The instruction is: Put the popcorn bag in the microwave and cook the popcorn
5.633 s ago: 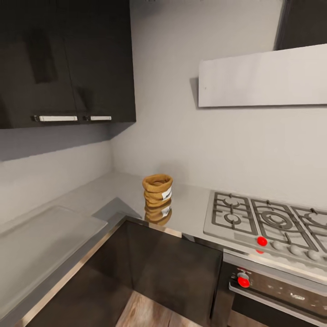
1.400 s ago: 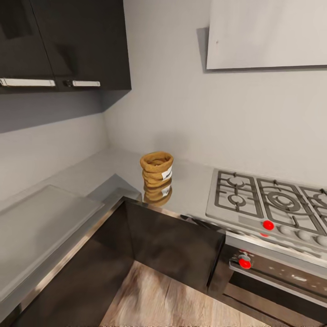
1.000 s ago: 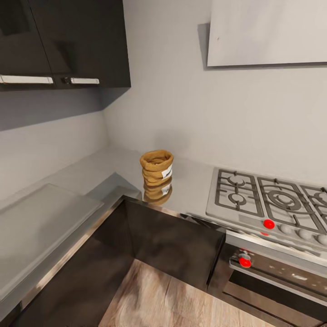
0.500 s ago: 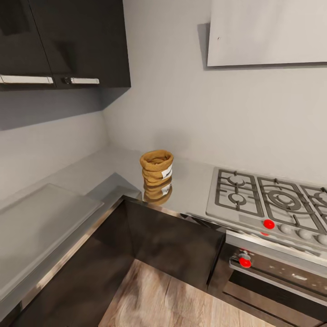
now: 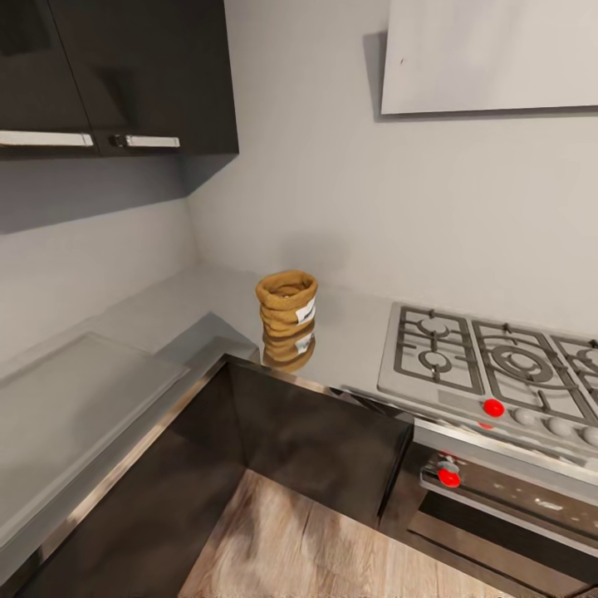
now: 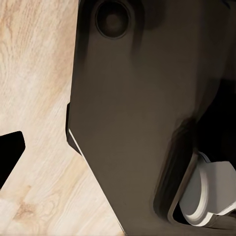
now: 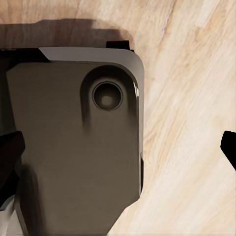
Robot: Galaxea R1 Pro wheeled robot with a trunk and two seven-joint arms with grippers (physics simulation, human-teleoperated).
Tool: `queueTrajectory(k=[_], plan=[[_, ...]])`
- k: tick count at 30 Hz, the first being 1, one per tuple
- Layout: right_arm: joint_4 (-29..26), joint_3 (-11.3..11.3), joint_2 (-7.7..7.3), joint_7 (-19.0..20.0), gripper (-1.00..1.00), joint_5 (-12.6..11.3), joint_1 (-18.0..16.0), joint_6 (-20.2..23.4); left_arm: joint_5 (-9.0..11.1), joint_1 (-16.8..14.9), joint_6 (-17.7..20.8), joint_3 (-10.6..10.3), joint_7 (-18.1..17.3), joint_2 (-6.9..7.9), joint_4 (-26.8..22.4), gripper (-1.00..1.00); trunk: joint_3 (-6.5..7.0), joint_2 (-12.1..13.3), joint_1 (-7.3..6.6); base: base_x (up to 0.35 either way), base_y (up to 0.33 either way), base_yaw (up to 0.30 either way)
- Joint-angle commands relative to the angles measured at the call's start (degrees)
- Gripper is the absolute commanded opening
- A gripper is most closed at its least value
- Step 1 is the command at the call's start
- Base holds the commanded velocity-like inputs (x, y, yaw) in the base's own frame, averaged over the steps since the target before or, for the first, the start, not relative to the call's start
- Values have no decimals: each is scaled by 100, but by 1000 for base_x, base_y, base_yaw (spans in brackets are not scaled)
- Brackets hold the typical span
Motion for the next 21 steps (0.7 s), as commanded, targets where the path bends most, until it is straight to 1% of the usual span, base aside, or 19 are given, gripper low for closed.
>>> queueTrajectory(k=[1,10,21], plan=[[18,-48,-5,9,100,32,-4,-30,36,1,-12,4,6,-2,-5,100,-14,-3,0,0,0,0],[18,-48,-4,9,100,32,-5,-36,32,1,-21,2,6,-2,-5,100,-88,-3,0,0,0,0],[18,-41,2,9,100,41,-5,-73,32,1,-28,-2,6,-2,-5,100,-95,-3,0,0,0,0]])
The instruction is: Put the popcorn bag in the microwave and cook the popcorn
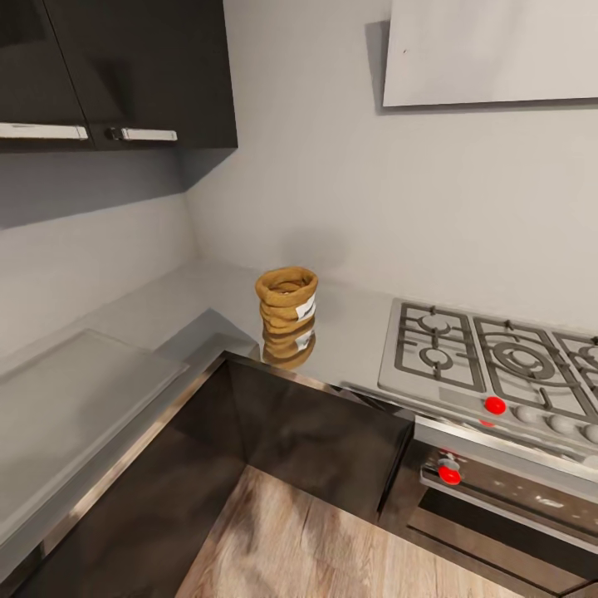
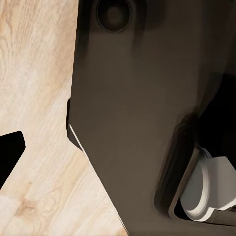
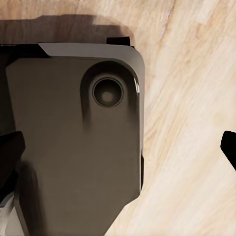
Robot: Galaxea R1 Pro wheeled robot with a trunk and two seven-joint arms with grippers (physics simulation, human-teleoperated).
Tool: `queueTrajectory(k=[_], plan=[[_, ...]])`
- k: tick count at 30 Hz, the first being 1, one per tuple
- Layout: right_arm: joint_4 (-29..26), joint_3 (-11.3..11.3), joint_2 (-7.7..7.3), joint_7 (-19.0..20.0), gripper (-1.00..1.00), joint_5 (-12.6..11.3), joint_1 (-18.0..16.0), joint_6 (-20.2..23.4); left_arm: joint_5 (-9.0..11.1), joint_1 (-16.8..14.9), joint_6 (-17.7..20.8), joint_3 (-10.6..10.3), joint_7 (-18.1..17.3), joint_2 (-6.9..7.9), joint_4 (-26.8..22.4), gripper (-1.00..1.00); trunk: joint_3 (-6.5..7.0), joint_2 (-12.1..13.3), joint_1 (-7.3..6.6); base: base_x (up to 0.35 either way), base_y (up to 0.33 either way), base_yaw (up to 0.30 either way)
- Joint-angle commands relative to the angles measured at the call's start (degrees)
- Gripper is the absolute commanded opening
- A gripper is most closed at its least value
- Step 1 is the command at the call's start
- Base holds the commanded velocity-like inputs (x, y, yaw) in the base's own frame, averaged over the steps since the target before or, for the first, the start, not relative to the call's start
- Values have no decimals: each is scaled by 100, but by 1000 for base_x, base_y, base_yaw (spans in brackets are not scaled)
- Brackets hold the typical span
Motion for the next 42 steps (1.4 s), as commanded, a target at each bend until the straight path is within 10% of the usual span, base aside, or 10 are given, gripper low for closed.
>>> queueTrajectory(k=[1,11,17,19,25,30,37,42], plan=[[18,-52,-7,9,100,29,-5,-46,35,1,-15,2,6,-2,-4,100,-5,-3,0,0,0,0],[-209,-75,-36,33,100,82,-11,21,35,1,-4,9,6,-6,-4,100,-5,-3,0,0,0,0],[-1901,-31,262,94,100,434,-3,1027,34,1,7,9,6,-2,-4,100,-5,-3,0,0,0,0],[-2592,188,489,140,100,512,2,1573,34,1,10,9,6,-2,-4,100,-5,-3,0,0,0,0],[-4053,1822,1018,622,100,503,14,3209,32,1,15,9,-6,11,-4,100,-5,-3,0,0,0,0],[-4323,2090,1380,1176,100,496,-529,4158,36,1,10,9,-11,17,-4,100,-5,-3,0,0,0,0],[-4800,2223,1392,1787,100,489,-1616,5230,35,1,12,9,-12,23,-10,100,-5,-3,0,0,0,0],[-5734,2964,1392,2040,100,370,-2078,6296,36,1,6,13,-4,18,-13,100,-5,-3,0,0,0,0]])
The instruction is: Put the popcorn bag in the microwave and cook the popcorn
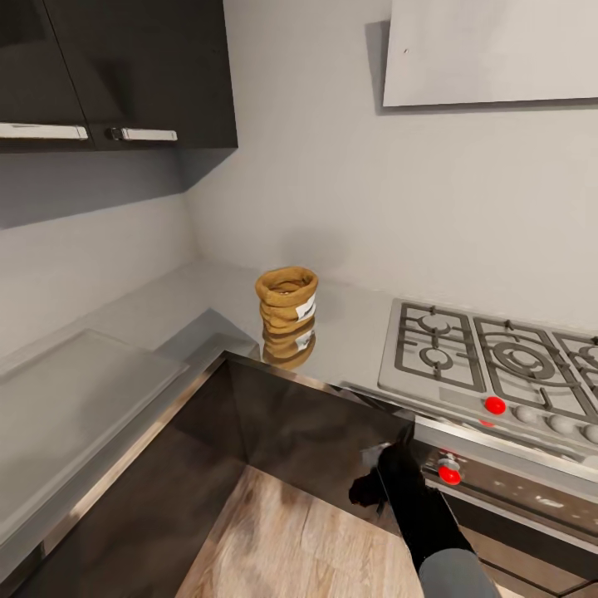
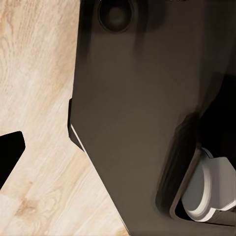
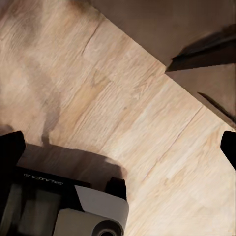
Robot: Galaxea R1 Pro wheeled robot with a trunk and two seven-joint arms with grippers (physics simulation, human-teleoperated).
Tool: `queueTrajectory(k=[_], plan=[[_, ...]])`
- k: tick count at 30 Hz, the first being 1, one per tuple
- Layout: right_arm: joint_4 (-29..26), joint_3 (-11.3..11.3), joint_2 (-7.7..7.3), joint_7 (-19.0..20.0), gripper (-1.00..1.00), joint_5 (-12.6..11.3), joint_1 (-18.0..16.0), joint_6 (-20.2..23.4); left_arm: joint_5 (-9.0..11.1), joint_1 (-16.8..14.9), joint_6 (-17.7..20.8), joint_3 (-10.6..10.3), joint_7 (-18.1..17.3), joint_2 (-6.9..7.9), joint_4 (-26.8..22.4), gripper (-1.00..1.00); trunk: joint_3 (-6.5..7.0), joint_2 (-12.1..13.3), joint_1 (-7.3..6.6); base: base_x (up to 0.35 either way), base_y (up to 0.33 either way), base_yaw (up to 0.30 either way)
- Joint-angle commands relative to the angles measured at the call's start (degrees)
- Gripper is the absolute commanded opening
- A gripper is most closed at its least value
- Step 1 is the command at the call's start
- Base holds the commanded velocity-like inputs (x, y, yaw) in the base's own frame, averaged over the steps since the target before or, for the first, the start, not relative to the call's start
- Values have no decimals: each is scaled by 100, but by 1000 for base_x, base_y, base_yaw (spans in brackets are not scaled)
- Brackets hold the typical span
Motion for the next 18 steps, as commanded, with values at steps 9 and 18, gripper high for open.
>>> queueTrajectory(k=[9,18], plan=[[-622,572,6,50,100,-964,-1635,279,24,1,-15,2,6,-21,-7,100,-6,-4,1,0,0,0],[-461,576,6,39,100,-987,-3697,279,32,1,-15,2,6,-21,-6,100,-6,-4,1,0,0,0]])
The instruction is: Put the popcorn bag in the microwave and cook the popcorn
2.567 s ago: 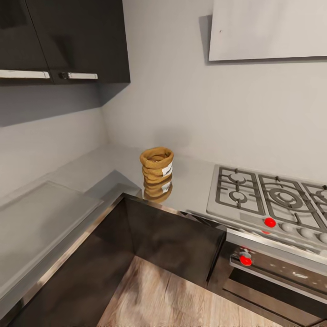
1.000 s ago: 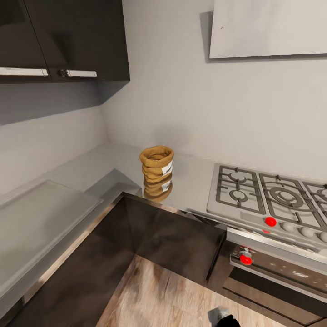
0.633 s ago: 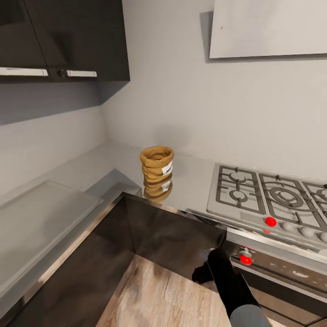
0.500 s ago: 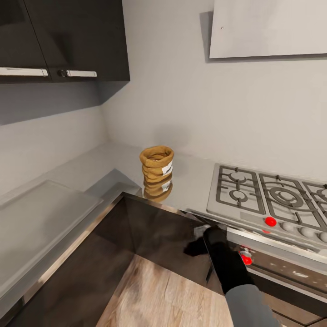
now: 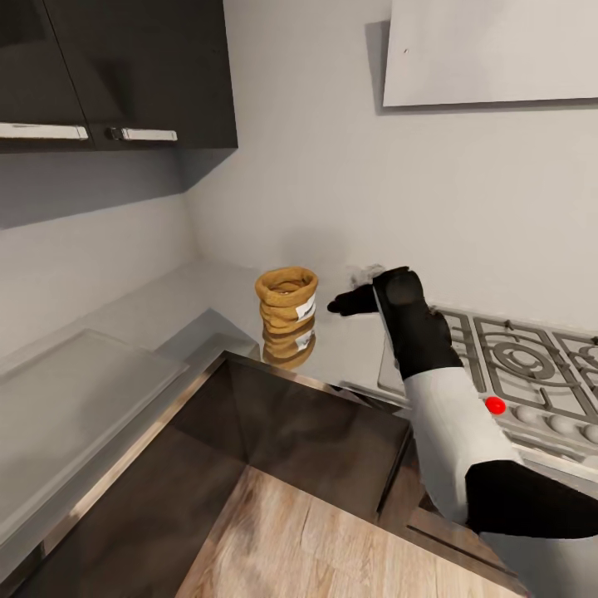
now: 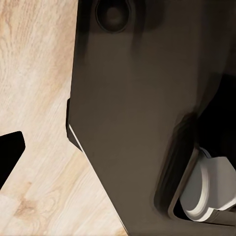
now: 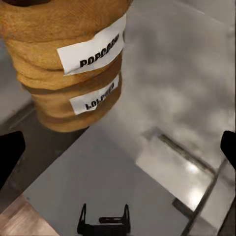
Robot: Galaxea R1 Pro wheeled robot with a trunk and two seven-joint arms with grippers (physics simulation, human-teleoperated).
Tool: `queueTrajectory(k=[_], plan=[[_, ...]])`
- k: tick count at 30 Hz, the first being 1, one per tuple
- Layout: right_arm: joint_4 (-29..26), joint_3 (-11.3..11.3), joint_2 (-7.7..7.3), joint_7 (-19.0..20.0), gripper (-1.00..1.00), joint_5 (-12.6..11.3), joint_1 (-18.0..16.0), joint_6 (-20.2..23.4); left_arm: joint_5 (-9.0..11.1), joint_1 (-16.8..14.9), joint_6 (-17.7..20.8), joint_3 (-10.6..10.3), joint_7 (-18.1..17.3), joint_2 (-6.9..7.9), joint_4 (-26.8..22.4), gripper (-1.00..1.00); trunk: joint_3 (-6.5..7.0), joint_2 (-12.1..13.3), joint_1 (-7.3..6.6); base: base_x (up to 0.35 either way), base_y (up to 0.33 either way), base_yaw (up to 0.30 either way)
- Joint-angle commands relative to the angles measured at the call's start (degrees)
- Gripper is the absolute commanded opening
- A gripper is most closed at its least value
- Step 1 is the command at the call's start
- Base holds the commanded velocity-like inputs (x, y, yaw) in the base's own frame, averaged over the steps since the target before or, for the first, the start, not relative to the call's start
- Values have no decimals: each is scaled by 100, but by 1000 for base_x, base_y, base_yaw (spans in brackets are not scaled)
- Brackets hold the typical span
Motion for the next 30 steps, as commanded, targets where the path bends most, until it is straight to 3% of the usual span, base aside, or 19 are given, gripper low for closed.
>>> queueTrajectory(k=[1,8,10,13,14,16,20,30], plan=[[424,-21,1,40,100,66,-602,18,35,1,-11,4,5,-2,-5,100,-6,-3,1,0,0,0],[1437,-86,1,-51,100,71,-1726,18,35,1,-11,4,5,-2,-7,100,-6,-3,1,0,0,0],[1585,-222,1,-191,100,71,-1855,18,35,1,-11,4,5,-2,-6,100,-6,-3,1,0,0,0],[1636,-615,1,-656,100,81,-1905,18,35,1,-11,4,5,-2,-7,100,-6,-3,1,0,0,0],[1609,-926,1,-1035,100,85,-1913,18,35,1,-11,4,5,-2,-8,100,-6,-3,1,0,0,0],[1583,-1172,1,-1305,100,86,-1917,18,35,1,-11,4,5,-2,-12,100,-6,-3,1,0,0,0],[1637,-1302,1,-1428,100,70,-1910,18,35,1,-11,7,5,-2,-14,100,-6,-3,1,0,0,0],[1592,-1312,1,-1390,100,10,-1910,18,44,1,-19,13,10,6,-14,100,-6,-3,1,0,0,0]])
